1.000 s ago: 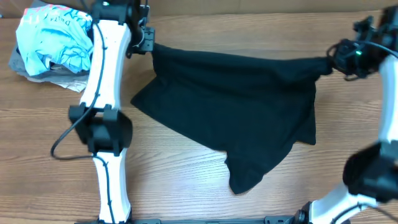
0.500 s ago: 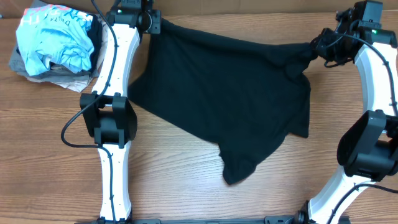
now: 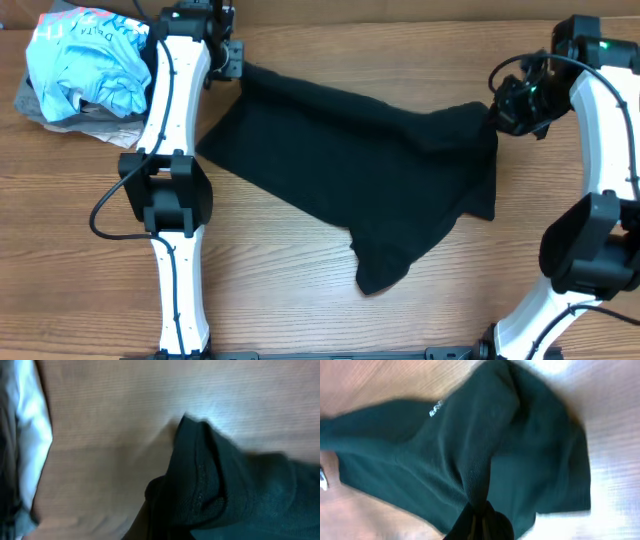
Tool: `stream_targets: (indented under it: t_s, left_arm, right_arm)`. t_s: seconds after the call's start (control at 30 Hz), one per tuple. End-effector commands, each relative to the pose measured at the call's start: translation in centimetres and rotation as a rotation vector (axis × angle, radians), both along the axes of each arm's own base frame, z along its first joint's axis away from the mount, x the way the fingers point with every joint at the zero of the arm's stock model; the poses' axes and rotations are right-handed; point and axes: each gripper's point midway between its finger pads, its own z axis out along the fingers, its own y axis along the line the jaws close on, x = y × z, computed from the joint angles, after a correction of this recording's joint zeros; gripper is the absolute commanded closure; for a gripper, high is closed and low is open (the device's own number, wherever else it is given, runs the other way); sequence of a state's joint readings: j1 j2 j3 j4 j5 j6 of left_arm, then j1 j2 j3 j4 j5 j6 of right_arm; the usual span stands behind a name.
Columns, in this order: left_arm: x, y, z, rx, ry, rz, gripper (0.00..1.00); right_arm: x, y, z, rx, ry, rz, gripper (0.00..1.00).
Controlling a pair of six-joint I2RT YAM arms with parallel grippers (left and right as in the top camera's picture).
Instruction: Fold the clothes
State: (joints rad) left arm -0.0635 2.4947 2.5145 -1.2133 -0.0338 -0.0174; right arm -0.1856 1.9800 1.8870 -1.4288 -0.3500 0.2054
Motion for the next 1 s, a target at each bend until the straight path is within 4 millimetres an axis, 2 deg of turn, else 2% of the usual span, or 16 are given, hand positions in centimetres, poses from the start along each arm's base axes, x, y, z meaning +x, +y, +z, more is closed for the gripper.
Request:
stream_targets:
  t_s: [0.0, 0.07, 0.3, 0.4, 0.47, 0.53, 0.63, 0.73, 0.83, 0.97]
  left_arm:
    - [-0.4, 0.4, 3.1, 0.009, -0.036, -0.039, 0.96]
    - [-0.9, 0.4, 2.2, 0.011, -0.002, -0.05, 0.96]
    - [-2.0, -0.5, -1.5, -0.008, 0.094, -0.117, 0.96]
    - [-2.8, -0.4, -2.6, 0.002, 0.136, -0.144, 0.84]
    - [-3.2, -0.3, -3.0, 0.012, 0.154, -0.158, 0.67]
    - [-3.5, 0.4, -3.0, 0.038, 0.169, -0.146, 0.53]
    - [-4.0, 1.5, -3.1, 0.085, 0.192, -0.129, 0.26]
    - [-4.5, 2.2, -2.8, 0.119, 0.213, -0.119, 0.14]
    - [-4.5, 2.1, -1.7, 0.115, 0.202, -0.114, 0.07]
    - [-4.4, 1.2, 1.6, 0.065, 0.149, -0.128, 0.02]
  right_arm:
    - [-1.0, 0.1, 1.3, -0.054, -0.009, 0.021, 0.96]
    - [-2.0, 0.4, 0.1, -0.059, 0.04, 0.026, 0.96]
    - [-5.0, 0.9, -6.0, -0.045, 0.185, 0.003, 0.96]
    - [-6.0, 1.1, -7.7, -0.039, 0.221, 0.002, 0.96]
    - [-6.6, 1.2, -8.1, -0.037, 0.239, 0.006, 0.96]
    - [-6.8, 1.2, -8.2, -0.035, 0.247, 0.013, 0.96]
    - [-7.0, 1.2, -7.7, -0.036, 0.242, 0.017, 0.91]
    - [-7.0, 1.6, -6.4, -0.023, 0.204, 0.035, 0.83]
    - [-7.1, 1.7, -4.6, -0.026, 0.158, 0.034, 0.78]
    - [-7.6, 2.8, -0.8, 0.021, 0.046, 0.065, 0.74]
